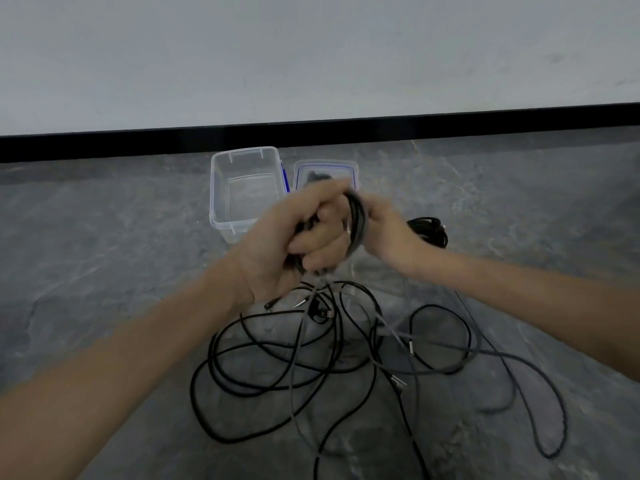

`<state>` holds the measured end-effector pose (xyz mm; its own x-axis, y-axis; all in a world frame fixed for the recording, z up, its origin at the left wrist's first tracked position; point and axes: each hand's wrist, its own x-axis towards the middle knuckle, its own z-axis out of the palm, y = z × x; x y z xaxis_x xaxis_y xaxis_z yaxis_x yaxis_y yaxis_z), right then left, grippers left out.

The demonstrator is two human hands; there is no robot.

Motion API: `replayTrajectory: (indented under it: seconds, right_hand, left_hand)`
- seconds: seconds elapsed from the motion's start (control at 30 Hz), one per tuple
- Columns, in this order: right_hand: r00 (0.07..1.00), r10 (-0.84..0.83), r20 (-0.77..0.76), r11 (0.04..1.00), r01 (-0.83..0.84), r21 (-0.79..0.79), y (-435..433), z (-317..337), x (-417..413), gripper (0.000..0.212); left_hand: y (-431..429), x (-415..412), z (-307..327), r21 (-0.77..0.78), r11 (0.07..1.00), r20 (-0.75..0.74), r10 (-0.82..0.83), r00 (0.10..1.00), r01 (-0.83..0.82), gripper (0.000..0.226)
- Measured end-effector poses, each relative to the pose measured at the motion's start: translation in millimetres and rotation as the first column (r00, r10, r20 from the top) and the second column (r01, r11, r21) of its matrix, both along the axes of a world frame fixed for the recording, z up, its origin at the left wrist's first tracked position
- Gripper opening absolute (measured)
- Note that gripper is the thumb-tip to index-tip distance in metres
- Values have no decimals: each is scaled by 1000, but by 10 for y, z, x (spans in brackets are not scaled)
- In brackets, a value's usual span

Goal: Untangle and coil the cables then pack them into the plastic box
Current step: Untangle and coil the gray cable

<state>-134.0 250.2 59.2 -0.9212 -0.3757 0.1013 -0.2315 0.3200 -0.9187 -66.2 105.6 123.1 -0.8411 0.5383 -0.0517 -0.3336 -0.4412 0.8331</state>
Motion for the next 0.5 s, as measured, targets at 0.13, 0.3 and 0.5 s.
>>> replayTrajectory:
  seconds: [0.13, 0.3, 0.5]
  right_hand:
    - [1000, 27, -15, 998, -26, 53, -64, -87, 375, 35]
    - [995, 86, -54, 982, -76, 174, -133, 16, 617, 31]
    - [973, 226, -41, 932, -203, 301, -106, 148, 953, 36]
  left_hand:
    - [-5, -67, 138, 13, 967, -46, 256, 966, -255, 37]
    - [69, -117, 119, -112, 870, -80, 473, 877, -480, 42]
    - [-126, -290, -77, -282, 749, -323, 514, 795, -599, 43]
